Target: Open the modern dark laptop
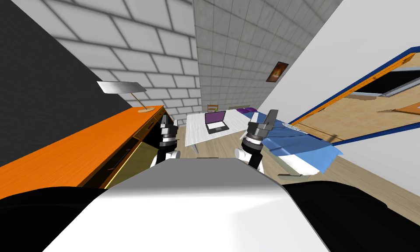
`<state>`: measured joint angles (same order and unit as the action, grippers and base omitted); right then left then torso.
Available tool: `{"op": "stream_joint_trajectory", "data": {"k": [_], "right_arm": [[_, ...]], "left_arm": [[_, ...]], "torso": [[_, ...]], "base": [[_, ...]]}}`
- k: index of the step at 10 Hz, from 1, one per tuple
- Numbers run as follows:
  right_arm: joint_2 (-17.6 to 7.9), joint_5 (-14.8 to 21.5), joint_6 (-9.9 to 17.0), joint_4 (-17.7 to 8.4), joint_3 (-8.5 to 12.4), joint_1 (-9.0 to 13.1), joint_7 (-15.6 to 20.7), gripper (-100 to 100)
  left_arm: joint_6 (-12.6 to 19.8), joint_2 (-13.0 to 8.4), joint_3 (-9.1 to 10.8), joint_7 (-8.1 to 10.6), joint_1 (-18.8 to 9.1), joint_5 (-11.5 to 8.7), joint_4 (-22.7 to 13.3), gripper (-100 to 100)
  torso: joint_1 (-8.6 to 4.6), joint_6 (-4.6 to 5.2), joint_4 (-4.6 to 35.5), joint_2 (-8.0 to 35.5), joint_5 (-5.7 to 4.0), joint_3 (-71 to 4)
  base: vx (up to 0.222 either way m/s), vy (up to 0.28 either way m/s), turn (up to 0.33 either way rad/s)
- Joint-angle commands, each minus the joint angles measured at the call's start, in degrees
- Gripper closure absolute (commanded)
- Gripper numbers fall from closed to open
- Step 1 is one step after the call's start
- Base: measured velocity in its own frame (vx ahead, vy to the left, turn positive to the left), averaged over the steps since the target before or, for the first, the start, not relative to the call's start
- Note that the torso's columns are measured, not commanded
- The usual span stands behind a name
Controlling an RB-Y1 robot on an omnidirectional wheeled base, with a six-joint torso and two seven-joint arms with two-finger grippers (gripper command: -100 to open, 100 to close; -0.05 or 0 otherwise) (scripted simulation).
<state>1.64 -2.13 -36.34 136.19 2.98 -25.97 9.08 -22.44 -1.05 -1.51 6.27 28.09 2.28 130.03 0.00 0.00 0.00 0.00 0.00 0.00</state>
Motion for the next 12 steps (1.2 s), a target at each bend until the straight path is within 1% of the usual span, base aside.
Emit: {"op": "stream_joint_trajectory", "data": {"k": [1, 3, 9, 10, 11, 12], "right_arm": [[0.0, 0.0, 0.0, 0.0, 0.0, 0.0, 0.0, 0], [0.0, 0.0, 0.0, 0.0, 0.0, 0.0, 0.0, 0], [0.0, 0.0, 0.0, 0.0, 0.0, 0.0, 0.0, 0], [-2.2, 0.4, 0.3, -0.7, 0.4, 0.1, 0.4, -100], [-3.7, 0.8, 0.5, -1.4, 0.8, 0.1, 0.8, -100], [-5.3, 1.4, 0.9, -2.4, 1.3, 0.2, 1.3, -100]], "left_arm": [[0.0, 0.0, 0.0, 0.0, 0.0, 0.0, 0.0, 0], [0.0, 0.0, 0.0, 0.0, 0.0, 0.0, 0.0, 0], [0.0, 0.0, 0.0, 0.0, 0.0, 0.0, 0.0, 0], [0.0, 0.0, 0.0, 0.0, 0.0, 0.0, 0.0, 0], [0.0, 0.0, 0.0, 0.0, 0.0, 0.0, 0.0, 0], [0.0, 0.0, 0.0, 0.0, 0.0, 0.0, 0.0, 0]], "torso": [[0.0, 0.0, 2.3, 2.3, 0.0, -4.7], [0.0, 0.0, 10.1, 10.0, 0.0, -20.1], [0.0, 0.0, 35.4, 35.4, 0.0, -70.7], [0.0, 0.0, 39.6, 39.6, 0.0, -79.2], [0.0, -0.01, 41.5, 41.5, 0.0, -83.1], [0.01, -0.01, 42.1, 42.1, 0.0, -84.3]], "base": [[0.0, 0.0, 0.0], [0.0, 0.0, 0.0], [0.0, 0.0, 0.0], [0.005, 0.003, 0.052], [0.002, 0.004, 0.101], [0.0, 0.004, 0.12]]}}
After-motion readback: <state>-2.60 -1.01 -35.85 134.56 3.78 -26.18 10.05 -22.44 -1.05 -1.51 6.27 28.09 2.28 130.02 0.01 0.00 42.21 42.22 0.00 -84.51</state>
